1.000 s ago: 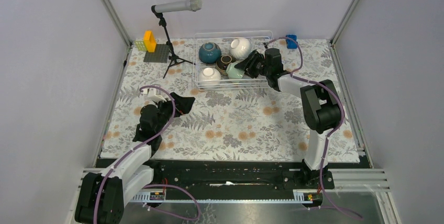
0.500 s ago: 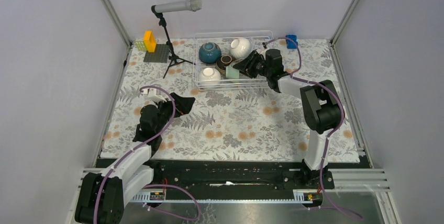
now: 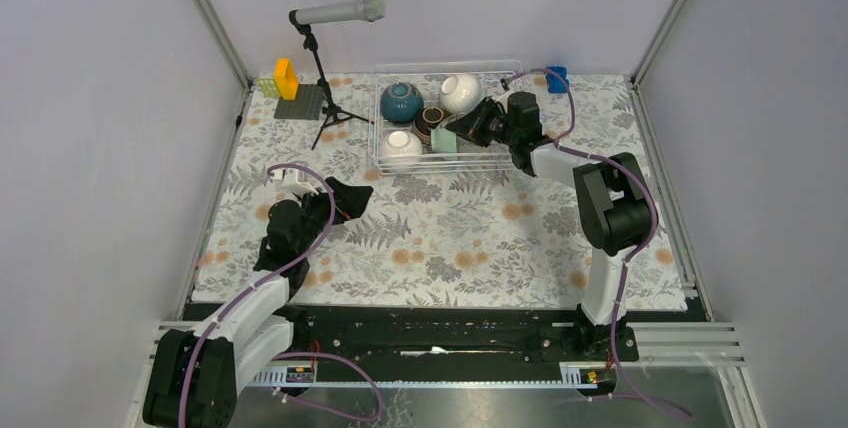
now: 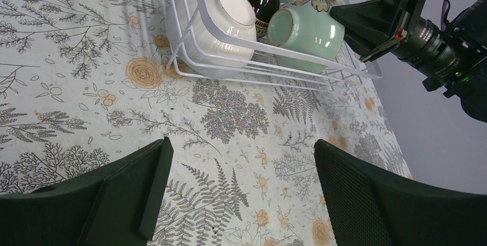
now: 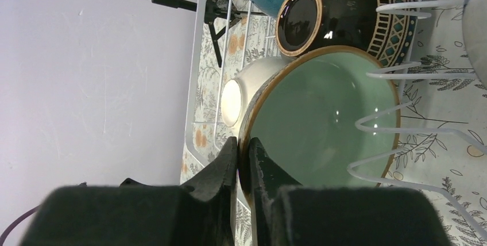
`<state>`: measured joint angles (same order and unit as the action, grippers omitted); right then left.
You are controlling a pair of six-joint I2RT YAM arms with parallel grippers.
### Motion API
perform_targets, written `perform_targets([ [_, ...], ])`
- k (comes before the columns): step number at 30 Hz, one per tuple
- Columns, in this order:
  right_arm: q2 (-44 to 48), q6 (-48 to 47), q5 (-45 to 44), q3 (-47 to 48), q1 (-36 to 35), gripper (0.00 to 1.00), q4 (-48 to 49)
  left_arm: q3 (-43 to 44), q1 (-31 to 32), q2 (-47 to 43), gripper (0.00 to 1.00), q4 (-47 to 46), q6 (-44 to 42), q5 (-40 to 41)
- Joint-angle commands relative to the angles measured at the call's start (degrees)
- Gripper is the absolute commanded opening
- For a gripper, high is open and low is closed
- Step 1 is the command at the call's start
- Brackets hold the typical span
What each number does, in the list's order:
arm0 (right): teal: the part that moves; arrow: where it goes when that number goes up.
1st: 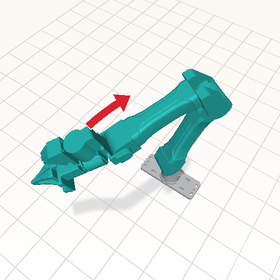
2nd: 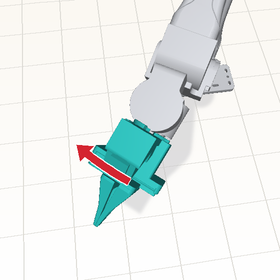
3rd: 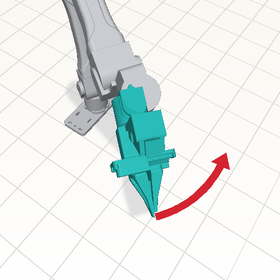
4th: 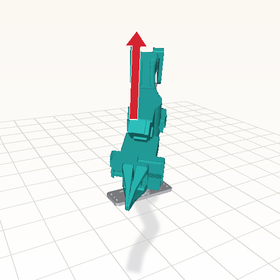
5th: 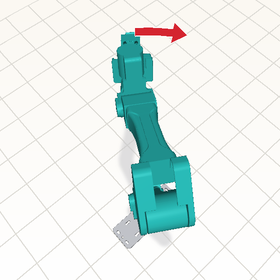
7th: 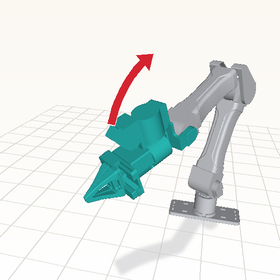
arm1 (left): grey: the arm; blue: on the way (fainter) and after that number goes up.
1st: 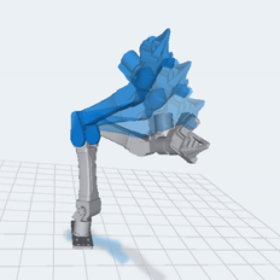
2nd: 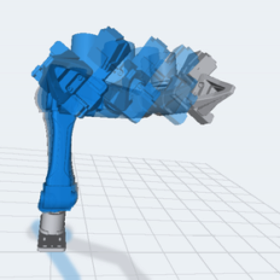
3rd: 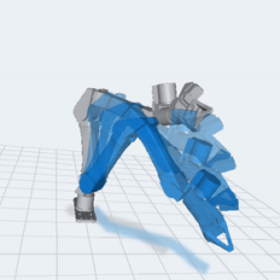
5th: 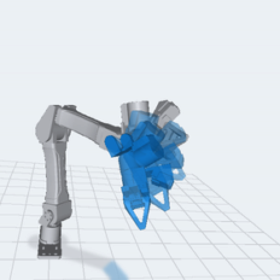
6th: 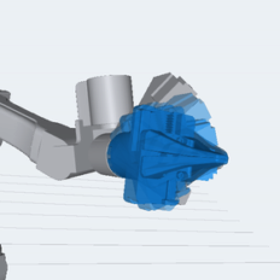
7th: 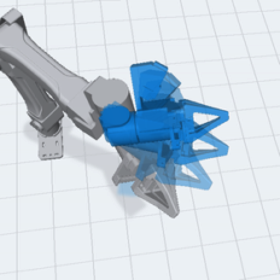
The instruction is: Unload the bowls from the dish rack
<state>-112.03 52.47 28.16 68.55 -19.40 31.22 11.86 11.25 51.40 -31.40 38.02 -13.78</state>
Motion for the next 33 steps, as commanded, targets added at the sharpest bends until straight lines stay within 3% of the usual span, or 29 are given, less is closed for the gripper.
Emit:
perform_targets([
  [1, 1.6, 0.1, 6.6, 4.0, -0.8, 0.00, 1.9, 0.0, 0.1, 0.0, 0.99, -3.3, -0.1, -1.6],
  [13, 6.1, -2.6, 12.0, 6.9, -2.9, 0.00, 4.2, -0.1, 0.1, -0.1, 0.99, -3.5, -0.1, -1.5],
  [18, 9.9, -12.4, 7.8, 10.1, -5.1, 0.00, -7.7, -0.1, 0.1, -0.2, 0.99, -3.4, -0.3, -1.3],
  [25, 16.3, -19.6, 4.3, 10.6, -6.7, 0.00, -15.3, -0.1, 0.1, -1.0, 0.99, -2.6, -0.7, -0.7],
  [33, 26.7, -29.6, -7.5, 8.6, -9.4, 0.00, -28.2, 0.1, 0.1, -1.2, 0.99, -2.1, -0.9, -0.5],
])
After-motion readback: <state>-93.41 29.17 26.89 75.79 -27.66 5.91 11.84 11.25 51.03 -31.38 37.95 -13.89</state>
